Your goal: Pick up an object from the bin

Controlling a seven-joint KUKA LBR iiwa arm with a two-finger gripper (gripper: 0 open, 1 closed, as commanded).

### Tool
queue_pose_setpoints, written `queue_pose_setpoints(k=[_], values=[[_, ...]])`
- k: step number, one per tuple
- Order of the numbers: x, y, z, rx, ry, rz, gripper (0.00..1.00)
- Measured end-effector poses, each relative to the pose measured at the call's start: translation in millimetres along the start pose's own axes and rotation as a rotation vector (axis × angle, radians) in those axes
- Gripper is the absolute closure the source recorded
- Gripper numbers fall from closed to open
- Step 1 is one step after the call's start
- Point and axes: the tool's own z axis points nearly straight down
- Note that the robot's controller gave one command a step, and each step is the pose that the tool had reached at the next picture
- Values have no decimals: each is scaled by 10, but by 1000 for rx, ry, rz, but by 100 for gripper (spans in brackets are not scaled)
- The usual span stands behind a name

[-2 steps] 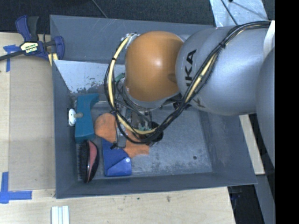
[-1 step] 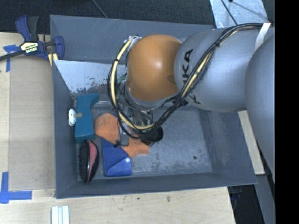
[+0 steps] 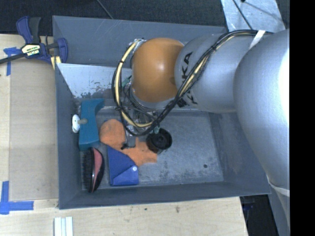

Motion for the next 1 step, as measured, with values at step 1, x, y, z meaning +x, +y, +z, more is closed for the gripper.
queue_pose_setpoints(k=[1], values=[[-76, -253, 404, -3, -16, -58, 100]])
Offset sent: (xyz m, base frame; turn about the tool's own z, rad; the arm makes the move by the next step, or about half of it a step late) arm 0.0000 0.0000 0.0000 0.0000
